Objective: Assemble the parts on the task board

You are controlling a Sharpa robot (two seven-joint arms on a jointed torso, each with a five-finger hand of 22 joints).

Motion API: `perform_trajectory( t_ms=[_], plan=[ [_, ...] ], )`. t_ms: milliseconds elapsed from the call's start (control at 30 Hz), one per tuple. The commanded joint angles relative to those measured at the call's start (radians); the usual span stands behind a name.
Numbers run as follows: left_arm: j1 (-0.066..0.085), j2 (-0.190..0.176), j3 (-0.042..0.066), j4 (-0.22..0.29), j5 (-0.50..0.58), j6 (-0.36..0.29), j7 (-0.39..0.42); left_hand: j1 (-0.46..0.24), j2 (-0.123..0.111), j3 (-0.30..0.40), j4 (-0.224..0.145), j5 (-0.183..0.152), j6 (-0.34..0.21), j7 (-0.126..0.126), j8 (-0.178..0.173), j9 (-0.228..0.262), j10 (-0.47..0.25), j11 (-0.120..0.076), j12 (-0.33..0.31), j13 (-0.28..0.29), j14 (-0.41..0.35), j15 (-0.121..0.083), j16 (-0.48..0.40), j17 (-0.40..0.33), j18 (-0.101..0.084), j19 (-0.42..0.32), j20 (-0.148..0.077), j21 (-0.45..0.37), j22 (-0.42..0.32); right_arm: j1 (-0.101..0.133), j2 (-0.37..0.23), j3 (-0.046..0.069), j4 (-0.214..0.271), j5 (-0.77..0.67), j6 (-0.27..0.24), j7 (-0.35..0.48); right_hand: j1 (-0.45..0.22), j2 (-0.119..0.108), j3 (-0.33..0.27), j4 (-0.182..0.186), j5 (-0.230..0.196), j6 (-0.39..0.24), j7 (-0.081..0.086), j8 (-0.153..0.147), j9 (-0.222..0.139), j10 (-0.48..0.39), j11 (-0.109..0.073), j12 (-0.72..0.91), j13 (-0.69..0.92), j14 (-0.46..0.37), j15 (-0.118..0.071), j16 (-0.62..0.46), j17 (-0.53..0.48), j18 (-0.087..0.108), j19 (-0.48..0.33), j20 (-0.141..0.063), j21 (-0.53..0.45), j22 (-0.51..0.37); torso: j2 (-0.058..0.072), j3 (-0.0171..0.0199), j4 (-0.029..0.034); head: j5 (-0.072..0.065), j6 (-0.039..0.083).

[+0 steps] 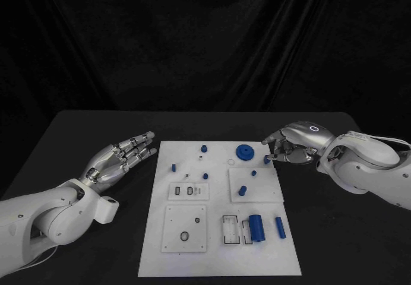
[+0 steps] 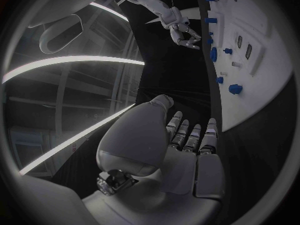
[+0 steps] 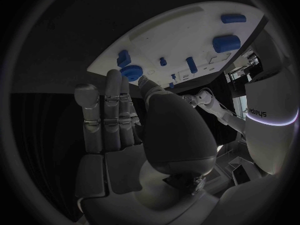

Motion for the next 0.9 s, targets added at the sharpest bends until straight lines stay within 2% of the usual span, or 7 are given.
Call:
perform_trajectory(
  t_ms=[33, 67, 100, 133, 433, 567, 900],
  plan=[
    [0.002, 0.002, 0.001, 0.0, -0.002, 0.014, 0.245, 0.0, 0.007, 0.002, -0.007, 0.004, 0.008, 0.001, 0.007, 0.001, 0.0, 0.009, 0.009, 0.001, 0.009, 0.001, 0.006, 0.002, 0.018, 0.011, 0.003, 0.006, 0.002, -0.003, 0.002, 0.001, -0.003, -0.049, -0.014, -0.061, -0.005, 0.018, -0.042, 0.002, -0.001, -0.01, -0.001, 0.002, 0.003, -0.183, -0.04, 0.322, 0.289, 0.001, 0.009, 0.035, 0.041, -0.006, 0.031, -0.015, 0.024, 0.046, 0.0, -0.001, -0.0015, 0.002, -0.001],
    [0.002, 0.002, 0.001, 0.0, -0.002, 0.015, 0.245, 0.0, 0.007, 0.002, -0.007, 0.004, 0.008, 0.001, 0.007, 0.001, 0.0, 0.009, 0.009, 0.001, 0.009, 0.001, 0.006, 0.002, 0.018, 0.011, 0.003, 0.006, 0.002, -0.004, 0.002, 0.001, -0.004, -0.05, -0.013, -0.063, -0.017, 0.016, -0.051, 0.01, -0.014, -0.01, -0.001, 0.002, 0.003, -0.152, -0.011, 0.376, 0.322, 0.009, -0.007, 0.046, 0.051, -0.002, 0.048, -0.022, 0.052, 0.082, 0.0, -0.0011, -0.0016, 0.002, -0.001],
    [0.002, 0.003, 0.001, 0.0, -0.002, 0.015, 0.245, 0.0, 0.007, 0.002, -0.007, 0.004, 0.008, 0.001, 0.007, 0.001, 0.0, 0.009, 0.009, 0.001, 0.009, 0.001, 0.006, 0.002, 0.018, 0.011, 0.003, 0.006, 0.002, -0.004, 0.003, 0.001, -0.005, -0.051, -0.011, -0.066, -0.012, 0.02, -0.055, 0.015, -0.01, -0.01, -0.001, 0.002, 0.003, -0.178, -0.018, 0.481, 0.427, 0.007, -0.012, 0.071, 0.081, 0.001, 0.06, -0.017, 0.073, 0.112, 0.0, -0.0011, -0.0012, 0.002, -0.001],
    [0.002, 0.003, 0.001, 0.0, -0.002, 0.015, 0.245, 0.0, 0.007, 0.002, -0.007, 0.004, 0.008, 0.001, 0.007, 0.001, 0.0, 0.009, 0.009, 0.001, 0.009, 0.001, 0.006, 0.002, 0.018, 0.011, 0.003, 0.006, 0.002, -0.006, 0.004, 0.001, -0.006, -0.053, -0.01, -0.071, -0.011, 0.018, -0.064, 0.024, -0.014, -0.009, -0.003, 0.003, 0.003, -0.094, -0.023, 0.683, 0.658, 0.029, -0.012, 0.177, 0.241, -0.014, 0.083, -0.012, 0.12, 0.172, 0.0, -0.001, -0.001, 0.001, -0.002],
    [0.002, 0.006, 0.001, -0.003, -0.002, 0.019, 0.243, 0.0, 0.008, 0.003, -0.009, 0.004, 0.009, 0.002, 0.007, 0.001, 0.001, 0.011, 0.012, 0.002, 0.011, 0.002, 0.008, 0.002, 0.019, 0.012, 0.005, 0.007, 0.002, -0.014, 0.011, 0.001, -0.017, -0.057, -0.01, -0.103, -0.033, 0.024, -0.088, 0.044, 0.021, 0.027, -0.001, 0.02, 0.015, 0.307, -0.019, 1.13, 1.264, 0.204, -0.02, 0.633, 0.945, -0.065, 0.208, -0.021, 0.352, 0.443, 0.001, 0.0003, -0.0004, 0.002, -0.003],
    [0.002, 0.007, 0.001, -0.004, -0.002, 0.02, 0.242, 0.0, 0.008, 0.003, -0.009, 0.004, 0.009, 0.002, 0.007, 0.001, 0.001, 0.011, 0.012, 0.002, 0.011, 0.002, 0.008, 0.002, 0.019, 0.012, 0.005, 0.007, 0.002, -0.016, 0.015, 0.001, -0.023, -0.058, -0.005, -0.108, -0.031, 0.028, -0.086, 0.034, 0.082, 0.057, 0.001, 0.035, 0.03, 0.352, -0.017, 1.162, 1.319, 0.237, -0.019, 0.699, 1.066, -0.076, 0.235, -0.02, 0.394, 0.493, 0.0, -0.0004, -0.001, 0.004, -0.002],
    [0.002, 0.008, 0.001, -0.005, -0.002, 0.023, 0.241, 0.0, 0.008, 0.004, -0.009, 0.005, 0.009, 0.002, 0.007, 0.001, 0.001, 0.011, 0.012, 0.001, 0.011, 0.002, 0.008, 0.002, 0.019, 0.013, 0.005, 0.007, 0.002, -0.03, 0.026, 0.001, -0.033, -0.058, 0.0, -0.108, -0.034, 0.027, -0.086, 0.03, 0.094, 0.078, 0.001, 0.052, 0.045, 0.352, -0.016, 1.162, 1.319, 0.243, -0.018, 0.711, 1.09, -0.08, 0.245, -0.02, 0.408, 0.51, 0.0, -0.0004, 0.0003, 0.005, -0.004]
  ],
)
